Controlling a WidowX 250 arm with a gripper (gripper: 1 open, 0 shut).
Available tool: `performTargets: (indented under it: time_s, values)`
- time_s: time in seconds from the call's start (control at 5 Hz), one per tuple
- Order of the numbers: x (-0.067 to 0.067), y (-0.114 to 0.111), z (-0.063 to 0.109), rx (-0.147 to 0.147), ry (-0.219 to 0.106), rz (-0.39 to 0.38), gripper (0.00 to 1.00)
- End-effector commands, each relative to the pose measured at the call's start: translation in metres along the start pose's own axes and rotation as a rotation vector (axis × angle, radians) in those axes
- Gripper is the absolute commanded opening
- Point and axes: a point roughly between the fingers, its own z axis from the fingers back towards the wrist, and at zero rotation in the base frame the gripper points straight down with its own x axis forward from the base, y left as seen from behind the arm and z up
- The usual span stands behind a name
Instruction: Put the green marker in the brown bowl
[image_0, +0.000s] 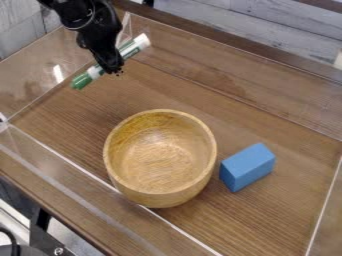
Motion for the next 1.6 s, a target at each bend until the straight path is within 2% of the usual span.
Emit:
performTargets:
  time_s: [0.0,0.8,1.0,1.4]
  values:
    - [0.008,-0.008,0.022,0.017,-0.038,-0.018,0.0]
    - [0.003,-0.067,0.053,-0.057,-0.056,-0.026,0.0]
    - [0.005,-0.085,0.056,-0.077,-0.06,-0.045,0.0]
    - [0.005,-0.11,0.054,-0.098,-0.066,-0.061,0.0]
